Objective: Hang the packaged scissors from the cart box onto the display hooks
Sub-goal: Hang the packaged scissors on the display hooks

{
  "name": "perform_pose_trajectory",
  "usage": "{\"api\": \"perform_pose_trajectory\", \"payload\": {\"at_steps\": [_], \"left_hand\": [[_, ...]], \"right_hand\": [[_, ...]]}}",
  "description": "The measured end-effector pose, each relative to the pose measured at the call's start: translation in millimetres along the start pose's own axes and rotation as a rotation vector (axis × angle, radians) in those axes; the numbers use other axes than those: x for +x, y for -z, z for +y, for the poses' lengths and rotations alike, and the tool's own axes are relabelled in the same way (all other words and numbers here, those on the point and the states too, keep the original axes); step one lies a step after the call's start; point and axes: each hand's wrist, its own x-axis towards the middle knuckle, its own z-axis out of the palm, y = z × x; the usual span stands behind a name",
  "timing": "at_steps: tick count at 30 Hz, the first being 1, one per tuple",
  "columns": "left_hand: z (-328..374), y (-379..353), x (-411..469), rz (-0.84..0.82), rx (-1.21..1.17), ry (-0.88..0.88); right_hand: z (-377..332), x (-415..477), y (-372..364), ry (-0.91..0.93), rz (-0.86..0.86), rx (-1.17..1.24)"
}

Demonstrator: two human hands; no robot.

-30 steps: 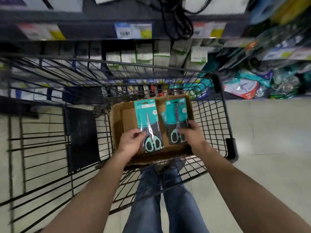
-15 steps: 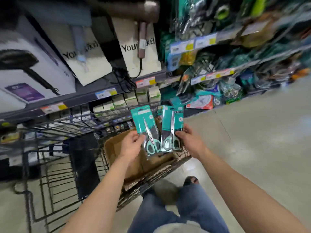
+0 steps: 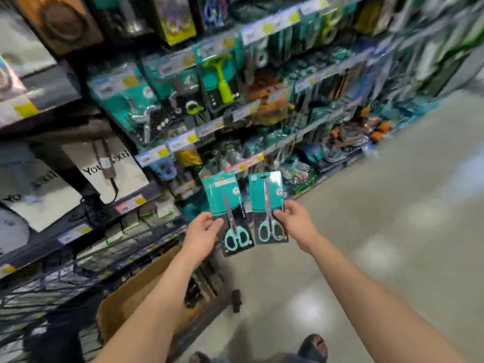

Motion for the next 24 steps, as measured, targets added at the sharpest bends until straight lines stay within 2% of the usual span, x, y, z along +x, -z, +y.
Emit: {"api": "perform_pose_trajectory", "payload": {"at_steps": [5,13,18,24], "left_hand": [[69.6,-108.0,5.4,-0.038,0.032,-0.112],[162.7,-200.3,34.7,-0.134,0.081,-0.276],[221.2,-238.3,70.6,-0.113,0.099,-0.349],[286.1,-282.6,142.1,-0.069,0.092,-0.410]], "right_hand": [[-34.7,7.4,121.8,0.076,0.088,0.006],[-90.1,44.0,244.3,0.104,0.250,0.027],[-140.7,70.2,291.4,0.124,0.292,0.065],[-206.9,138.1,337.7,0.215,0.311,-0.034]]}}
